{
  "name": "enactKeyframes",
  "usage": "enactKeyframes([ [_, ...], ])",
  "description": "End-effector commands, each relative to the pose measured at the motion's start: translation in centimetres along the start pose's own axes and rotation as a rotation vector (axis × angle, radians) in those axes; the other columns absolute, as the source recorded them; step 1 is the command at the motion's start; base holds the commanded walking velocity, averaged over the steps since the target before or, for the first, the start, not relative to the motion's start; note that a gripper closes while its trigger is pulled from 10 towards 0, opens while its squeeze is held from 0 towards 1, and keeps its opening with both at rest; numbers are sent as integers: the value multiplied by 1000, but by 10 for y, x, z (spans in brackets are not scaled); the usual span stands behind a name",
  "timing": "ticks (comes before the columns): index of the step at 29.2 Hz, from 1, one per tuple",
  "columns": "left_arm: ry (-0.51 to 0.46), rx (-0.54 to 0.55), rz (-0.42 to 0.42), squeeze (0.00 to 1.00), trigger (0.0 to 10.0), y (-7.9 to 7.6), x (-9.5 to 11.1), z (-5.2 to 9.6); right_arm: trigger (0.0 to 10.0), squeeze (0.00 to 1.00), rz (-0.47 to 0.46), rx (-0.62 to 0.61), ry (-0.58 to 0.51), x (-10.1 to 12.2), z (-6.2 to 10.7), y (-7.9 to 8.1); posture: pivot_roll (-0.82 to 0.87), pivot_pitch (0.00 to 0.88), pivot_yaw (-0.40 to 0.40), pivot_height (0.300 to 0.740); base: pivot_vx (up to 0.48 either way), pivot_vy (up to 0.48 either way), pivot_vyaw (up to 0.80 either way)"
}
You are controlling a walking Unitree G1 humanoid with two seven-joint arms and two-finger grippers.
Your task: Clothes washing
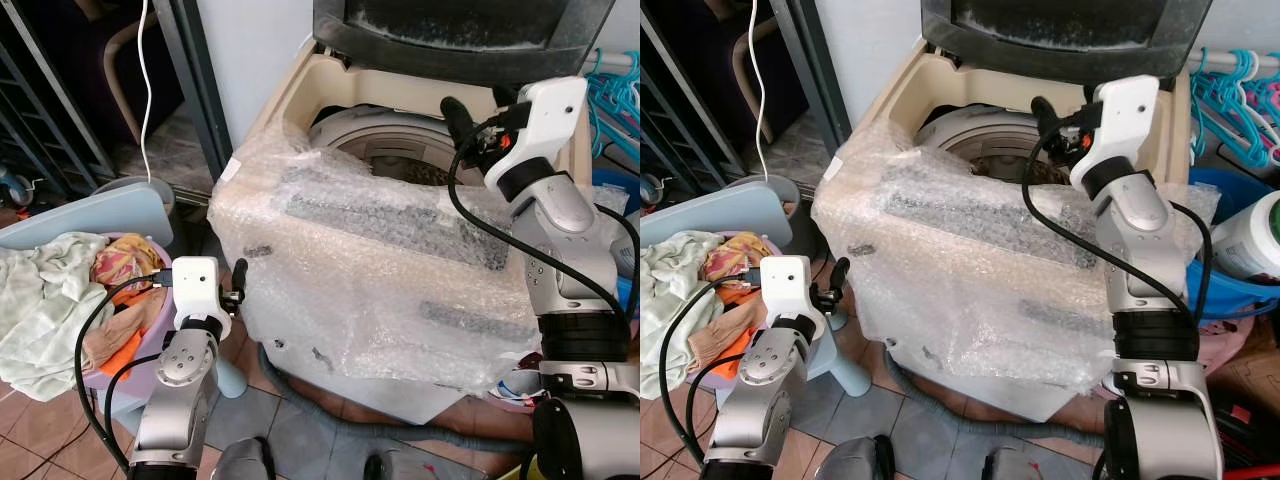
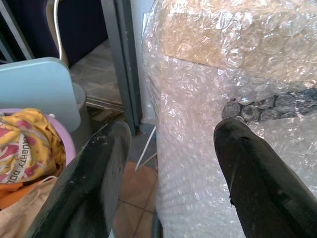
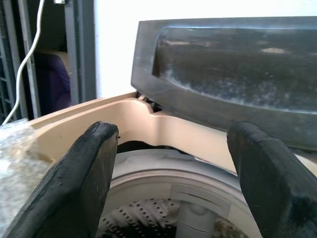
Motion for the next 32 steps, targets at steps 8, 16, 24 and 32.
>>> enactKeyframes([
  [8, -1, -16, -1, 0, 10000, -5, 2, -6, 10000, 1000, -17, 50, -27, 2, 14, 42, -38, 40, 57, 740, 0, 318, 200],
  [16, -12, -58, -19, 0, 10000, -14, 3, -6, 10000, 0, -22, 54, -22, 2, 14, 47, -29, 30, 46, 740, 0, 480, 662],
  [24, -14, -65, -30, 0, 10000, -17, 3, -7, 10000, 0, -3, 92, -55, 9, 8, 56, -29, 33, 50, 740, 0, 480, 257],
  [32, -23, -66, -26, 0, 10000, -19, 4, -8, 10000, 0, -27, 100, -60, 10, 8, 60, -29, 37, 49, 740, 0, 480, 800],
])
Point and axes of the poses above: a point about 5 cm out from each wrist's last joint towards the gripper, its own z axis pointing back from the gripper into the wrist, its own x axis along the axis of the wrist's last joint, y = z × x, the point moved 4 cm from there along -z, pointing out of the wrist towards the gripper, and after that the axes turned 8 degrees about z, right-handed, at the moved point
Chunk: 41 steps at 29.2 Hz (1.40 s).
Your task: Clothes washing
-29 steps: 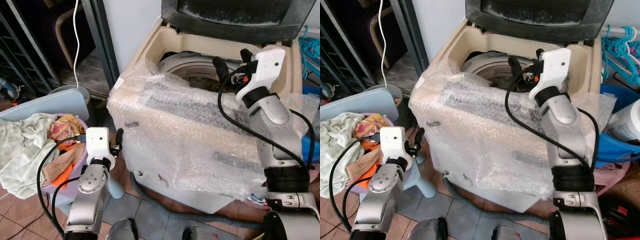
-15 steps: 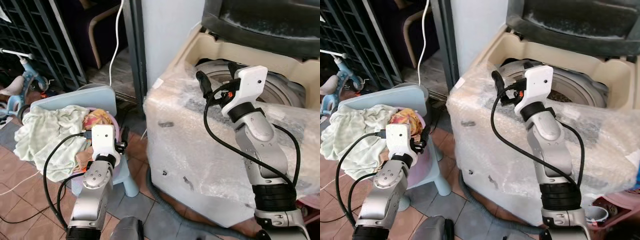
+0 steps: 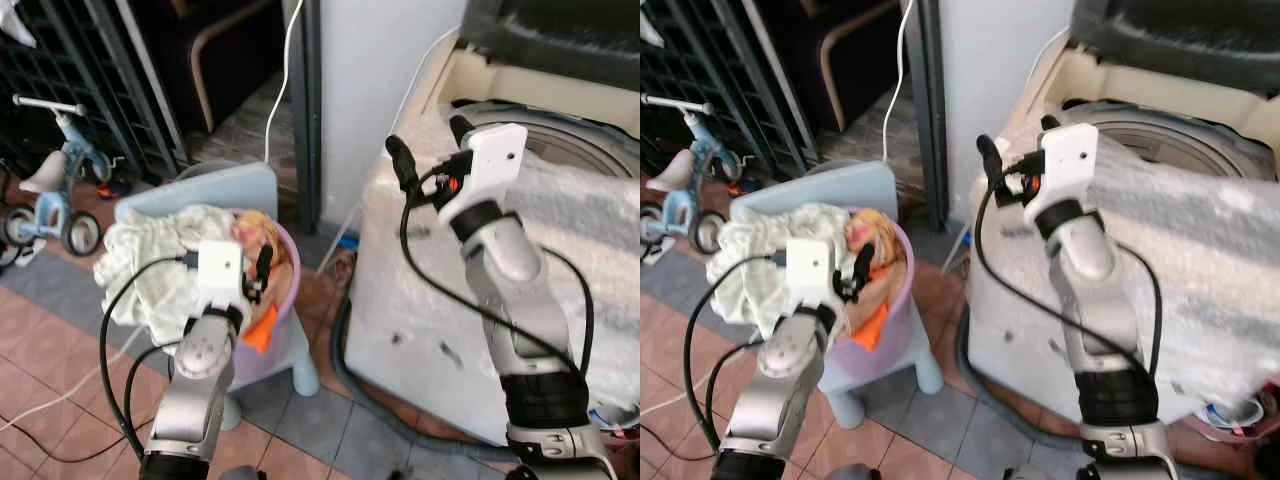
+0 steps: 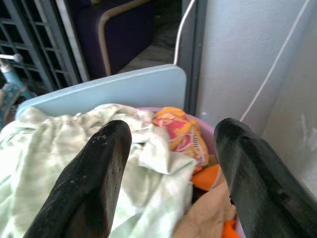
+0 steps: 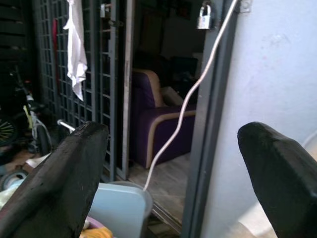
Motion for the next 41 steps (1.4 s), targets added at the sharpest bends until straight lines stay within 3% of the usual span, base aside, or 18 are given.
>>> enactKeyframes([
  [1, -18, -1, -7, 0, 10000, -4, 2, 1, 10000, 0, 11, -9, -14, 5, 0, -6, -29, 38, 49, 740, 0, 0, 800],
  [5, -59, 30, -2, 0, 10000, 0, 8, 0, 10000, 0, 1, 15, -20, 6, 0, -1, -28, 49, 44, 740, 0, 0, 800],
  [10, -81, 111, -6, 0, 10000, 14, 10, 3, 10000, 0, -12, 19, 9, -4, 8, 5, -30, 52, 42, 740, 0, 0, 800],
  [16, -69, 101, -8, 0, 10000, 20, 6, 7, 10000, 0, 15, -66, 180, -48, 41, 4, -31, 57, 44, 740, 0, 0, 789],
  [18, -70, 98, -8, 0, 10000, 20, 6, 7, 10000, 0, 26, -83, 200, -52, 43, 2, -31, 57, 44, 740, 0, 0, 731],
  [22, -81, 62, 1, 0, 10000, 16, 8, 8, 10000, 0, -10, -181, 402, -98, 72, -6, -28, 64, 48, 740, 0, 0, 0],
  [25, -86, 51, 4, 0, 10000, 15, 9, 9, 10000, 0, -2, -213, 445, -109, 82, -8, -24, 67, 52, 740, 189, 0, 0],
  [32, -81, 39, 7, 0, 10000, 15, 9, 10, 10000, 0, 2, -249, 511, -121, 86, -10, -21, 70, 54, 740, 323, 0, 0],
  [41, -75, 29, 11, 0, 10000, 13, 8, 11, 10000, 0, -22, -260, 493, -119, 82, -11, -18, 73, 51, 740, 367, 0, 0],
])
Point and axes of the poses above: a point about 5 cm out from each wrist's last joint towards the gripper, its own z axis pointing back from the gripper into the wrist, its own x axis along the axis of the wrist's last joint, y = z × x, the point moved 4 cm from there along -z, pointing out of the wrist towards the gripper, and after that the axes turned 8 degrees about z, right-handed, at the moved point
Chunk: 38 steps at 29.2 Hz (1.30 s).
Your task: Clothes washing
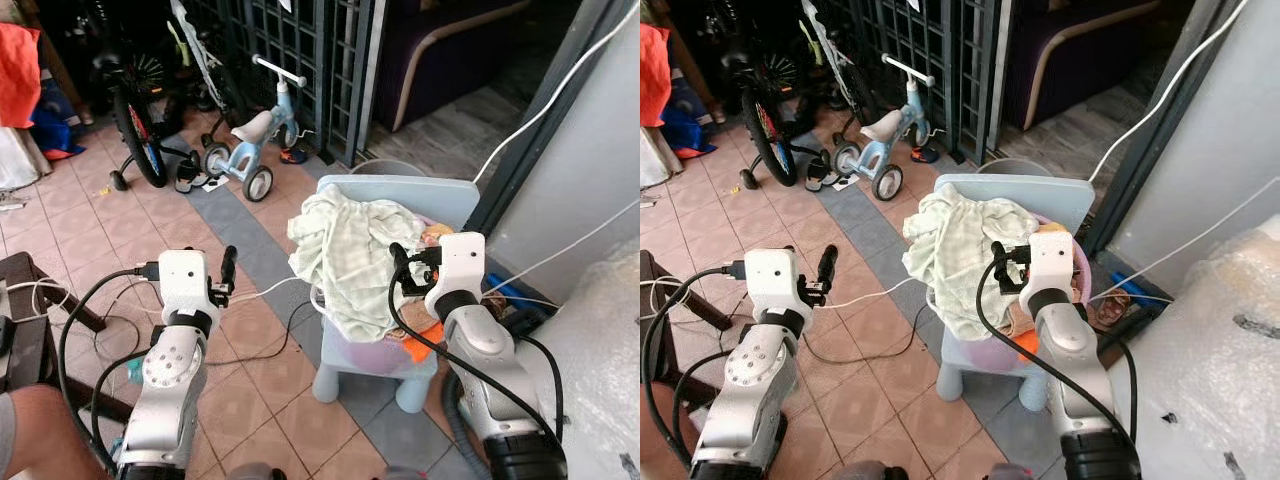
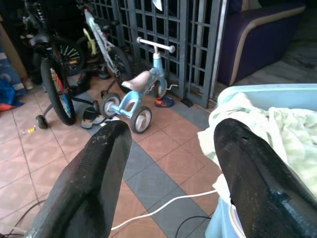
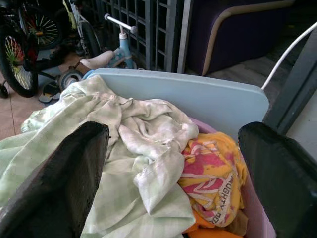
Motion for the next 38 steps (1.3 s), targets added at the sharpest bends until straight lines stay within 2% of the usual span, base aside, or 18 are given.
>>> enactKeyframes([
  [1, 5, 10, -17, 0, 10000, 7, 0, 2, 10000, 0, -15, 8, 4, 1, -2, 5, -19, 73, 51, 740, 345, 0, 0],
  [6, 13, 9, -14, 0, 10000, 7, -1, 2, 10000, 0, 6, 28, 68, -11, -1, 8, -19, 73, 51, 740, 306, 0, 0],
  [11, 18, 22, -19, 0, 10000, 7, -2, 2, 10000, 0, 51, 96, 259, -49, 5, 17, -8, 73, 41, 740, 0, 0, 0],
  [18, 22, 24, -19, 0, 10000, 8, -2, 1, 10000, 0, 75, 133, 324, -58, 5, 22, -5, 83, 38, 740, 0, 0, 0],
  [19, 21, 24, -18, 0, 10000, 8, -1, 1, 9569, 0, 72, 144, 331, -59, 5, 24, -5, 84, 38, 740, 0, 0, 0],
  [20, 20, 24, -18, 0, 10000, 8, -1, 1, 9569, 0, 68, 146, 332, -59, 5, 24, -5, 84, 38, 740, 0, 0, 0],
  [21, 20, 23, -17, 0, 10000, 7, -1, 1, 0, 0, 61, 158, 340, -60, 6, 25, -6, 83, 38, 740, 0, 0, 0],
  [24, 21, 22, -16, 0, 10000, 7, -1, 1, 0, 0, 40, 184, 362, -63, 7, 31, -8, 85, 39, 740, 0, 0, 0],
  [31, 22, 19, -18, 0, 10000, 6, -1, 1, 0, 0, 71, 191, 398, -71, 9, 36, 3, 87, 38, 740, 0, 0, 0],
  [32, 23, 20, -19, 0, 10000, 7, -1, 2, 2314, 0, 69, 183, 396, -70, 9, 36, 5, 89, 37, 740, 0, 0, 0],
  [33, 23, 21, -19, 0, 10000, 7, -1, 2, 7373, 0, 67, 175, 394, -69, 8, 36, 7, 91, 37, 740, 0, 0, 0],
  [34, 23, 22, -20, 0, 10000, 7, 0, 3, 10000, 0, 85, 173, 388, -68, 7, 35, 11, 96, 36, 740, 0, 0, 0],
  [38, 20, 21, -18, 0, 10000, 5, 3, 5, 10000, 0, 167, 190, 384, -68, 5, 37, 21, 111, 33, 740, 0, 0, 0],
])
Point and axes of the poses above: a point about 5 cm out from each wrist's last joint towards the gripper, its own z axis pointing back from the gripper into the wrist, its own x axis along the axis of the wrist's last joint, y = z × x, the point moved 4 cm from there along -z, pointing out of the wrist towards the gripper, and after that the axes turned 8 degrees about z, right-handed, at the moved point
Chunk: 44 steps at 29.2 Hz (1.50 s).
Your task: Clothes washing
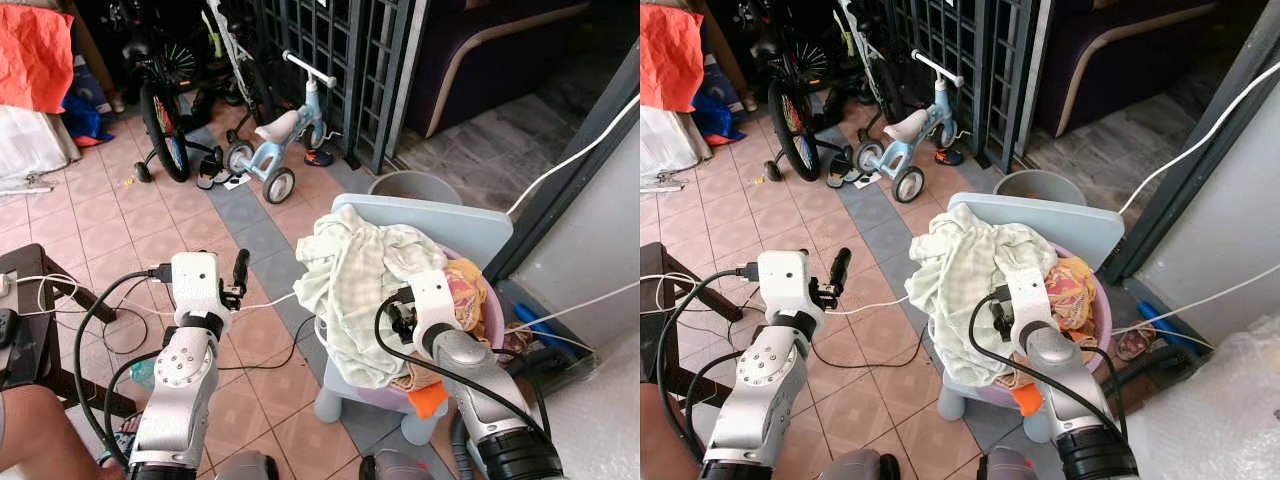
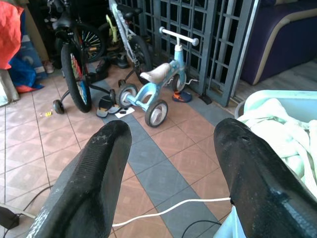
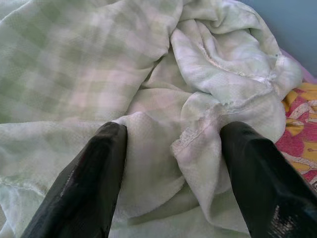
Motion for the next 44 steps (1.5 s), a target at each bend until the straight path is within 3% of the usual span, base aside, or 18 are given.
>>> enactKeyframes([
  [1, 2, 2, -9, 0, 10000, 1, 2, 3, 10000, 0, 110, 17, 26, -8, -2, 6, 30, 124, 29, 740, 0, 0, 0],
  [5, 8, 7, -6, 0, 10000, 1, 2, 7, 10000, 0, 193, 59, 49, -16, -2, 12, 44, 136, 26, 740, 0, 0, 0],
  [10, 18, 13, -9, 0, 10000, 4, 1, 9, 10000, 0, 204, 138, 75, -23, -2, 22, 44, 138, 29, 740, 0, 0, 0],
  [11, 22, 12, -10, 0, 10000, 4, 0, 10, 0, 0, 199, 153, 76, -24, -2, 24, 43, 137, 30, 740, 0, 0, 0],
  [23, 40, 20, -5, 0, 10000, 2, -4, 9, 0, 0, 199, 218, 121, -36, -3, 32, 37, 113, 37, 740, 0, 0, 0],
  [30, 103, 49, 5, 0, 10000, 10, -21, 10, 0, 0, 109, 188, 156, -48, -7, 28, 25, 70, 69, 740, 0, 0, 0],
  [35, 61, 41, -6, 0, 10000, 11, -12, -1, 0, 0, 103, 181, 141, -45, -9, 29, 22, 54, 65, 740, 0, 0, 0],
  [44, 59, 37, -3, 0, 10000, 8, -15, -1, 0, 0, 55, 176, 128, -42, -13, 27, 32, 38, 56, 740, 0, 0, 0],
])
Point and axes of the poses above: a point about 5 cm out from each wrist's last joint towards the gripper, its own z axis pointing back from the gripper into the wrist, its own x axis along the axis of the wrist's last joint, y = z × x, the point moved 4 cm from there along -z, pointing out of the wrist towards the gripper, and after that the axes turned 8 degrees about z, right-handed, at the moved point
